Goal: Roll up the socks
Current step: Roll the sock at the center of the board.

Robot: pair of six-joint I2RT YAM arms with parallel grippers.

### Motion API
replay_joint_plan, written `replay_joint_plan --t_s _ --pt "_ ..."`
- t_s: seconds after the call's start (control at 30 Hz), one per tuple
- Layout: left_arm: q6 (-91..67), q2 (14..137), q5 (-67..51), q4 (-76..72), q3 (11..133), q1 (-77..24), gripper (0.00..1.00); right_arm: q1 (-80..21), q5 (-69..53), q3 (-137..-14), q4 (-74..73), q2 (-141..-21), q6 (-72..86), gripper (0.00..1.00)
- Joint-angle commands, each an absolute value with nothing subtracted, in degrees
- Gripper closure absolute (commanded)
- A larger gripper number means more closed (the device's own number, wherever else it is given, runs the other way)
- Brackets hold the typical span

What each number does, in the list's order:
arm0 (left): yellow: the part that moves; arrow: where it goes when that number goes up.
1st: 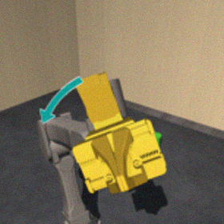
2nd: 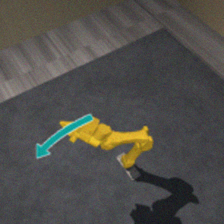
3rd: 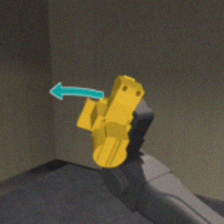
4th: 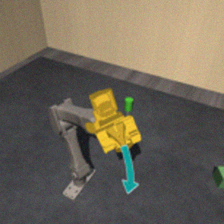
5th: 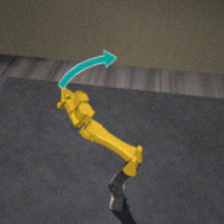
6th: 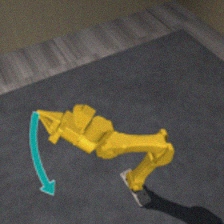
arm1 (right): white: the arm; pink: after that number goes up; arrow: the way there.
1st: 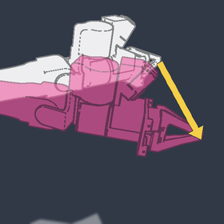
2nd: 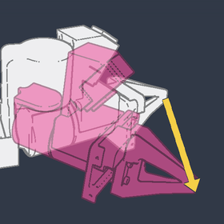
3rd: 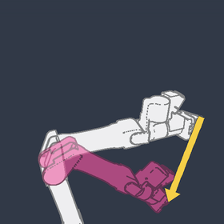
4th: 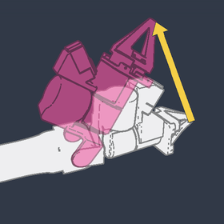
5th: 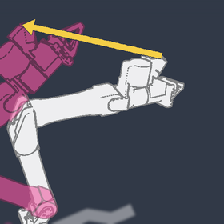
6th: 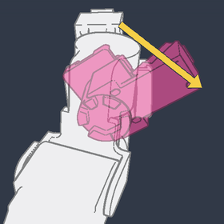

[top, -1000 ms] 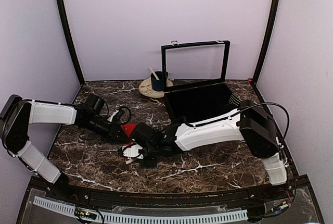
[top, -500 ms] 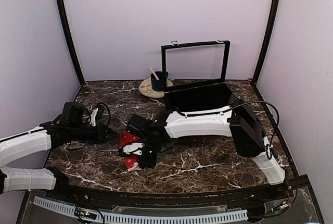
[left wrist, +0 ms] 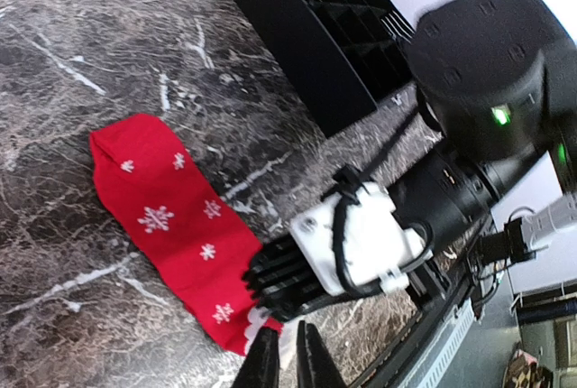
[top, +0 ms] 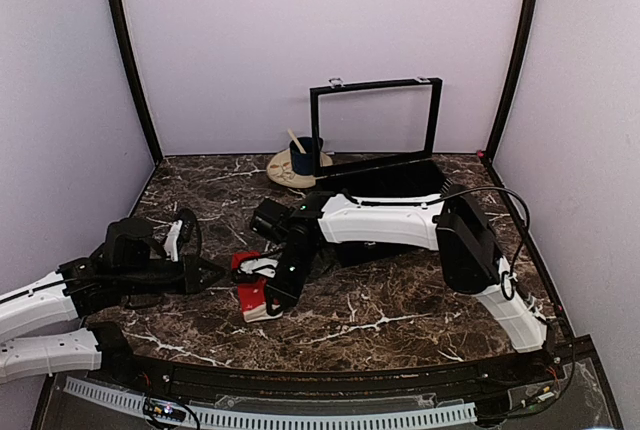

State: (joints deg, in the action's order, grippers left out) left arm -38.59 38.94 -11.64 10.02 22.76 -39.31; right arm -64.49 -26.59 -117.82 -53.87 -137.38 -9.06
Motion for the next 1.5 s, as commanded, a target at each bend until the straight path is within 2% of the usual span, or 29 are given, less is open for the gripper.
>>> replay_joint_plan --t_s 0.0,0.13,0.33,0.63,1.07,1.47 --pt "-38.44 38.69 -9.68 9.34 21.63 -44.09 0.88 -63.99 -31.19 -120.33 -55.59 -139.67 -7.92 0.93" --pt "-37.48 42.01 -9.3 9.17 22.0 -49.37 0.81 -63.9 -32.97 -120.92 -55.98 -140.75 -7.66 0.93" --pt "-36.38 45.43 -6.82 8.13 22.38 -57.14 0.81 -63.8 -34.57 -121.63 -56.25 -141.91 -7.17 0.92" --pt "-35.8 51.98 -5.73 7.49 23.16 -62.67 0.71 -63.54 -35.91 -121.13 -56.52 -142.09 -7.12 0.92" --pt "-35.81 60.51 4.13 6.92 25.95 -64.66 0.63 -63.52 -37.16 -117.55 -56.44 -140.9 -7.95 0.92" --pt "-35.13 64.12 0.4 2.86 24.49 -65.1 0.61 -63.54 -38.05 -115.12 -55.45 -139.94 -7.81 0.92"
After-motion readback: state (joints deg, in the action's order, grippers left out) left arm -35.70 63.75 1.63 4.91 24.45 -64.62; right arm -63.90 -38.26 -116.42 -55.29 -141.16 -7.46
